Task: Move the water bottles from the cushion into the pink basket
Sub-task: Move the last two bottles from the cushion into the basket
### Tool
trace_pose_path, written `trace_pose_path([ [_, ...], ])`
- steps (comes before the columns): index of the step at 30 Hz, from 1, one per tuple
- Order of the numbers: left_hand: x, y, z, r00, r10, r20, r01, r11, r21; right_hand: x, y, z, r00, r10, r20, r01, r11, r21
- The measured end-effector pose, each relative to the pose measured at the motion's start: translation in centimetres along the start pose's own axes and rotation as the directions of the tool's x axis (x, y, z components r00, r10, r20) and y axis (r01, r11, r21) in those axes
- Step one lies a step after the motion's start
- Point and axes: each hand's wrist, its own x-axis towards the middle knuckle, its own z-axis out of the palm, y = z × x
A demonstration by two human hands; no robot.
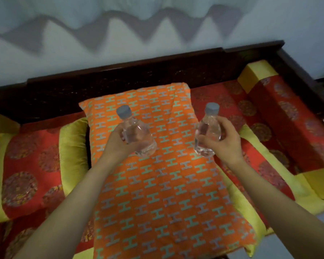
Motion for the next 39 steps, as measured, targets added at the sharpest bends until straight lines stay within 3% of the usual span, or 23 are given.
trace_pose_path([
  [8,-2.7,10.3,10.6,0.98,0.19,0.067,-0.191,0.981,0.023,-4.5,0.2,-15.8,0.981,0.003,-0.195,-0.009,1.0,-0.03],
  [13,-6.1,14.7,18.7,0.964,0.238,0.117,-0.237,0.971,-0.024,-8.1,2.7,-24.5,0.953,0.065,-0.296,-0.073,0.997,-0.016],
  [17,-10.8,18.1,28.7,0.924,0.291,0.248,-0.291,0.956,-0.039,-13.1,5.9,-35.0,0.912,0.093,-0.399,-0.107,0.994,-0.014],
  [24,-15.5,23.5,42.8,0.871,0.333,0.36,-0.329,0.941,-0.074,-17.8,8.8,-48.3,0.856,0.126,-0.502,-0.151,0.988,-0.009],
  [28,-16.8,26.5,49.2,0.836,0.353,0.42,-0.346,0.933,-0.094,-19.8,10.0,-53.6,0.824,0.101,-0.558,-0.125,0.992,-0.005],
  [39,-14.9,31.0,64.1,0.763,0.381,0.523,-0.398,0.913,-0.085,-18.3,18.3,-63.7,0.76,0.193,-0.62,-0.223,0.974,0.031],
])
